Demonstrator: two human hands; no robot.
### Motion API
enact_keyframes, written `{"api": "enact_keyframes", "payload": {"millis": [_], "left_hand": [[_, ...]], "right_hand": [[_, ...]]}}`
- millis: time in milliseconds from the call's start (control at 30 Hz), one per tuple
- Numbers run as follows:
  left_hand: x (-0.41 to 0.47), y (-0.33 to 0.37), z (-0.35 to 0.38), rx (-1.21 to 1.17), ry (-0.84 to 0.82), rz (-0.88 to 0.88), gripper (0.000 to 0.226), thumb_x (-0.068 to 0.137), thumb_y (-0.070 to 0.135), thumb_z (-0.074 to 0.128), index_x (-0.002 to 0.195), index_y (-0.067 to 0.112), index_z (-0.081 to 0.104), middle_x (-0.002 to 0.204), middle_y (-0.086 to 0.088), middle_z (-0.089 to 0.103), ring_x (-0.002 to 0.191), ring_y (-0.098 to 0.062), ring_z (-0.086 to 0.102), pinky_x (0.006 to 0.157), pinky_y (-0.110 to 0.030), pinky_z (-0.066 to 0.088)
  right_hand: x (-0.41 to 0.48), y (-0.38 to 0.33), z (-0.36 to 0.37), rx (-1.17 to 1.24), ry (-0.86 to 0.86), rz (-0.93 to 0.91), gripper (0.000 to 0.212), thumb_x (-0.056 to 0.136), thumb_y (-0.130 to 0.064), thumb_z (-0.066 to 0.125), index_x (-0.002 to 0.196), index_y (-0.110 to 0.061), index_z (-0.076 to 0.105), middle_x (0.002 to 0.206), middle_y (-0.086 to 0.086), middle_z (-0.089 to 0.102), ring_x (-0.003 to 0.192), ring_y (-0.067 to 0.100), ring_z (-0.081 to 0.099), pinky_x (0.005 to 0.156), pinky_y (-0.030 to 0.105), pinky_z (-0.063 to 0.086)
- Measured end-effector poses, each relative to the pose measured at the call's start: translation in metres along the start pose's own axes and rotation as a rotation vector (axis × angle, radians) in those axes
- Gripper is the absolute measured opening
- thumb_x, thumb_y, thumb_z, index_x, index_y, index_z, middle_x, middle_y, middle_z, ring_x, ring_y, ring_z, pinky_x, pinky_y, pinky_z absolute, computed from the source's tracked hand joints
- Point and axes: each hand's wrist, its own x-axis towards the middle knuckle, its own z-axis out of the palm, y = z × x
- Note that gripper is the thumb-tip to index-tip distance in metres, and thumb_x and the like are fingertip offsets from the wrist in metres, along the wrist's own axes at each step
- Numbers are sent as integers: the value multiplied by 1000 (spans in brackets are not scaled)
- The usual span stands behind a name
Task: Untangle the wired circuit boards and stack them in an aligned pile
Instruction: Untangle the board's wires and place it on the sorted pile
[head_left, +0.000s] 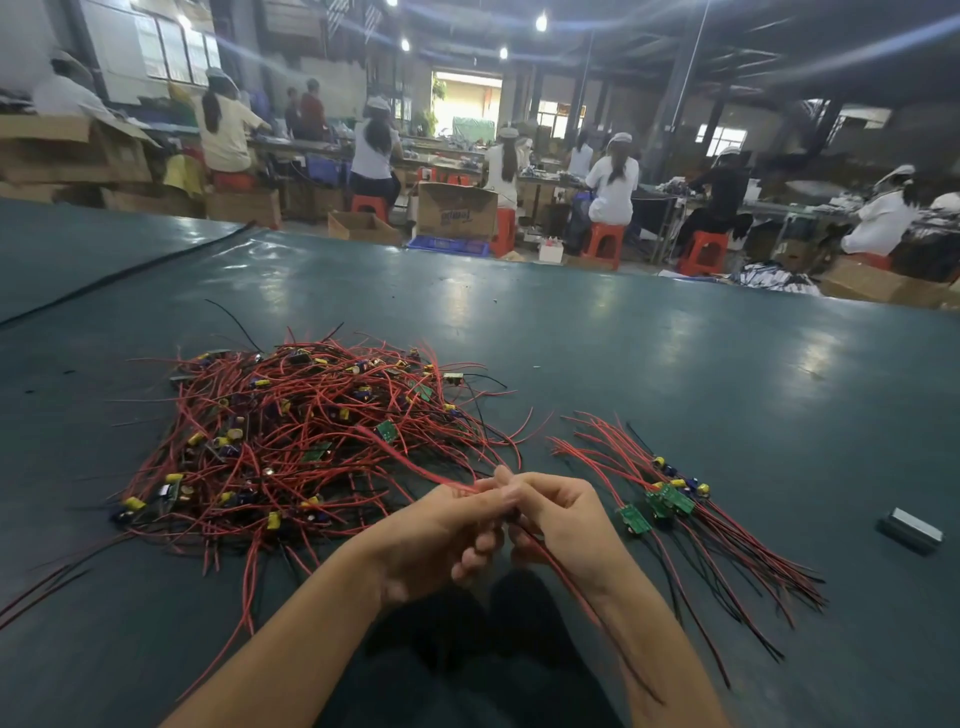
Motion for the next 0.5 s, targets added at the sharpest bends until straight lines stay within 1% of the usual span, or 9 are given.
{"api": "enact_keyframes", "payload": {"millis": [67,100,133,200,267,300,367,433,500], "left_hand": [[3,0,-2,-27,76,-9,38,63,52,83,66,20,63,55,5,48,41,-3,44,37,-13,32],[5,0,-2,-58,109,-14,37,60,53,82,60,22,62,55,5,50,41,-3,45,36,-13,33],[6,0,-2,-97,136,-19,36,57,54,80,55,22,62,55,5,51,42,-4,47,36,-14,33],[8,2,-3,-177,174,-31,37,57,56,77,53,22,63,55,5,54,42,-5,49,35,-14,34],[10,3,-4,-238,189,-35,35,62,55,74,57,21,65,56,5,57,42,-5,49,35,-15,34],[10,3,-5,-264,191,-29,31,64,51,73,60,21,67,57,5,57,42,-5,48,35,-15,34],[12,1,-4,-279,207,11,19,69,38,72,72,19,70,60,5,59,43,-5,48,36,-15,35],[17,-7,-3,-179,263,103,16,73,25,72,84,16,67,64,3,62,46,-5,50,39,-14,37],[20,-14,1,-86,305,201,18,75,18,73,87,13,62,67,0,63,48,-6,52,43,-15,39]], "right_hand": [[-1,1,2,-25,16,-18,27,80,-37,64,82,-14,77,65,4,68,60,19,62,51,27,48],[-1,2,2,-23,22,-21,26,81,-39,64,78,-16,77,67,7,68,61,23,61,52,28,48],[-1,1,2,-16,27,-15,26,81,-40,64,76,-17,76,68,8,68,58,22,61,51,27,48],[0,1,1,27,50,13,27,79,-41,66,78,-15,74,70,9,68,54,17,61,50,26,50],[2,3,2,82,97,52,32,75,-43,68,80,-12,72,74,12,67,56,19,60,52,29,53],[3,4,2,136,121,74,31,74,-42,69,81,-11,71,75,13,67,56,19,59,52,29,54],[4,5,3,325,175,112,29,72,-36,72,83,-9,69,74,11,65,53,16,56,47,25,52],[4,3,2,510,228,135,28,72,-32,74,86,-9,69,70,5,68,50,11,58,45,22,51],[3,1,1,617,269,153,31,71,-33,74,91,-10,70,71,1,70,51,9,61,43,20,50]]}}
